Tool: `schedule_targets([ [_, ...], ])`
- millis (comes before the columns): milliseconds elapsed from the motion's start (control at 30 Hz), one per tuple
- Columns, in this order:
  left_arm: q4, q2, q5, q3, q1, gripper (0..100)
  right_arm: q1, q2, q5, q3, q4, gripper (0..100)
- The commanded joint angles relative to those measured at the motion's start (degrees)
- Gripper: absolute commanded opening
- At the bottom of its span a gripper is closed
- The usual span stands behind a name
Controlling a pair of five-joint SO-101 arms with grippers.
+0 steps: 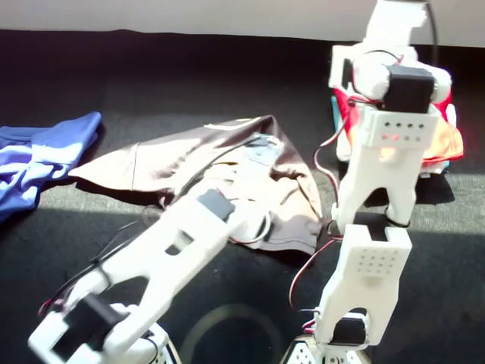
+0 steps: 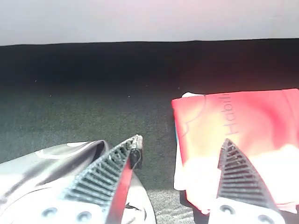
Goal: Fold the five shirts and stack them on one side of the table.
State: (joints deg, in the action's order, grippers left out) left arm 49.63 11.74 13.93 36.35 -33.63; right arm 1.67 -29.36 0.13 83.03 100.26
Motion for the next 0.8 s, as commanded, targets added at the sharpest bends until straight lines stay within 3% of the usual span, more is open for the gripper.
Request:
schedule_targets([
  [0,2.11,-7.69,8.26,-11.82,-3.21,17,-4.26,3.12,-0.18,3.91,0.75,25.9],
  [400,4.66,-28.18,10.2,-32.22,-12.62,17,-12.18,3.12,-0.18,3.91,0.75,25.9],
  [767,6.42,-36.53,10.2,-35.65,-12.97,16,-12.44,3.12,-0.26,3.65,0.75,25.9],
])
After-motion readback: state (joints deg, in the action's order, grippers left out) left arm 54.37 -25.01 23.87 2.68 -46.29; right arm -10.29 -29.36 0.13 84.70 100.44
